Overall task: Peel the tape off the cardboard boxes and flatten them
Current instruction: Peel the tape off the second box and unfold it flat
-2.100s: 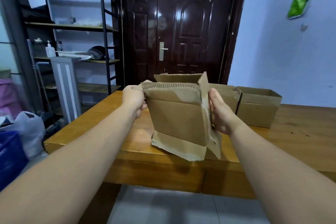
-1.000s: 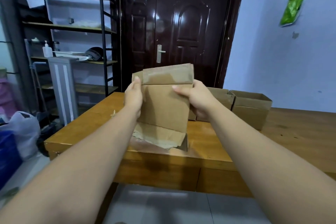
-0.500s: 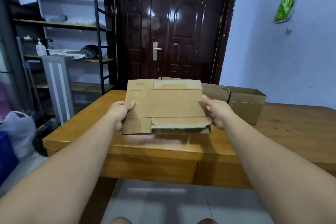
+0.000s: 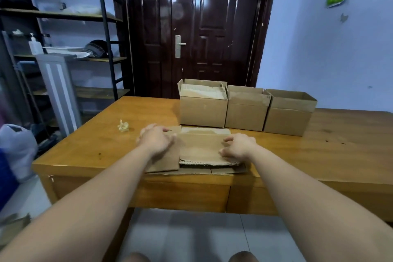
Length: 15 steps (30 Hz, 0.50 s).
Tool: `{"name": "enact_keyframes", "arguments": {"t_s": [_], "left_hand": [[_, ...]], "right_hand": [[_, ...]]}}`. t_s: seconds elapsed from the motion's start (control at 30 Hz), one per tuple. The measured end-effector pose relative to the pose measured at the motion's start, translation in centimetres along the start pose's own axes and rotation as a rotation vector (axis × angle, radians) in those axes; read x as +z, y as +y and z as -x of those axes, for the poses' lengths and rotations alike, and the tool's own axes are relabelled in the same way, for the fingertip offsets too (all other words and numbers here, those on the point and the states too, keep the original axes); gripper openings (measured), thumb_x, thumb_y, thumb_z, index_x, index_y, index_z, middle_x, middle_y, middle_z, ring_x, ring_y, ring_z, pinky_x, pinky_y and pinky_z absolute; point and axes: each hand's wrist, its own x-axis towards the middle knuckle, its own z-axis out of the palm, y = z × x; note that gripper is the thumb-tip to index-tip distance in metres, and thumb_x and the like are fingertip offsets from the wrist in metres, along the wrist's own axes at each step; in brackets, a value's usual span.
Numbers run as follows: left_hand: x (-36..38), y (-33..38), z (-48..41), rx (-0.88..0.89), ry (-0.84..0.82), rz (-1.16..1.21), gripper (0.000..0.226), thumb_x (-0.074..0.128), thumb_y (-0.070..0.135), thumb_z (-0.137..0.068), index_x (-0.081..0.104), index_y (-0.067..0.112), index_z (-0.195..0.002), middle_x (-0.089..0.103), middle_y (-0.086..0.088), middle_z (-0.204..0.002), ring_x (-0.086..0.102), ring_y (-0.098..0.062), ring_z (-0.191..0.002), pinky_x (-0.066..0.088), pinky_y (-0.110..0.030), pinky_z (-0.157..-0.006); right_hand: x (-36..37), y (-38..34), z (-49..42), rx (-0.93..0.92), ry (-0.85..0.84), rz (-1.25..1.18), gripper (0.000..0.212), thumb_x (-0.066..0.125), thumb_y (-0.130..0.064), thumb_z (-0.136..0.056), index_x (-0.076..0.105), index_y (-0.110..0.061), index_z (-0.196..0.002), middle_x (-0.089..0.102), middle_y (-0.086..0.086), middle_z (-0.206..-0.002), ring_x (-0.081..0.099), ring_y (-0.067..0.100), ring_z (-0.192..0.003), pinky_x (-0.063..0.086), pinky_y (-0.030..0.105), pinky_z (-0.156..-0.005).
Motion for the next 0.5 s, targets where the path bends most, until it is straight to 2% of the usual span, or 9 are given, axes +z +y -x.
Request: {"name": "enact_keyframes", "arguments": {"t_s": [0.1, 0.2, 0.27, 0.33, 0.4, 0.5], "left_hand": [[1.2, 2.3, -0.3, 0.150, -0.115, -0.116, 0.067, 0.019, 0.067, -0.093, 0.037, 0.030, -0.146, 0.017, 0.000, -0.159, 0.009, -0.028, -0.147, 0.006, -0.052, -0.117], [3.2, 3.4, -1.4, 0.153, -0.212, -0.116, 0.077, 0.008, 0.072, -0.088, 0.024, 0.030, -0.151, 0.009, -0.001, -0.161, 0.001, -0.030, -0.147, 0.002, -0.054, -0.117], [4.5, 3.6, -2.2, 0.136, -0.263, -0.202, 0.079, 0.011, 0.074, -0.088, 0.014, 0.030, -0.153, 0.004, 0.000, -0.161, -0.001, -0.030, -0.147, -0.001, -0.053, -0.116], [5.3, 3.6, -2.9, 0.156, -0.265, -0.314, 0.078, 0.014, 0.073, -0.088, 0.007, 0.031, -0.153, 0.000, 0.001, -0.161, -0.002, -0.028, -0.148, 0.000, -0.052, -0.116], [5.6, 3.5, -3.5, 0.191, -0.261, -0.353, 0.078, 0.016, 0.074, -0.088, 0.005, 0.032, -0.153, -0.001, 0.004, -0.161, -0.001, -0.026, -0.148, 0.001, -0.050, -0.117], [6.0, 3.2, -4.2, 0.204, -0.224, -0.376, 0.079, 0.018, 0.074, -0.087, 0.008, 0.032, -0.153, 0.004, 0.005, -0.161, 0.004, -0.026, -0.148, 0.005, -0.049, -0.117]], "right_hand": [[1.4, 0.0, -1.7, -0.061, 0.018, -0.006, 0.055, 0.044, -0.052, -0.095, 0.040, -0.029, -0.145, 0.036, 0.004, -0.154, 0.024, 0.030, -0.144, 0.021, 0.047, -0.117], [3.0, 0.0, -3.0, -0.095, -0.067, 0.109, 0.059, 0.028, -0.050, -0.100, 0.022, -0.024, -0.153, 0.012, 0.006, -0.161, 0.010, 0.029, -0.148, 0.012, 0.050, -0.119], [3.4, -0.2, -3.8, -0.075, -0.093, 0.140, 0.059, 0.023, -0.047, -0.101, 0.017, -0.022, -0.154, 0.008, 0.007, -0.162, 0.014, 0.029, -0.147, 0.013, 0.051, -0.117], [3.4, -0.9, -4.5, -0.034, -0.024, 0.164, 0.054, 0.027, -0.040, -0.100, 0.026, -0.016, -0.149, 0.023, 0.015, -0.156, 0.031, 0.035, -0.138, 0.024, 0.049, -0.111], [3.5, -1.7, -4.9, 0.001, 0.064, 0.188, 0.047, 0.029, -0.033, -0.099, 0.033, -0.013, -0.141, 0.031, 0.020, -0.147, 0.039, 0.038, -0.128, 0.031, 0.047, -0.104], [4.5, -2.0, -5.7, 0.037, 0.133, 0.124, 0.040, 0.029, -0.033, -0.100, 0.036, -0.013, -0.134, 0.030, 0.020, -0.141, 0.041, 0.039, -0.123, 0.034, 0.046, -0.100]]}}
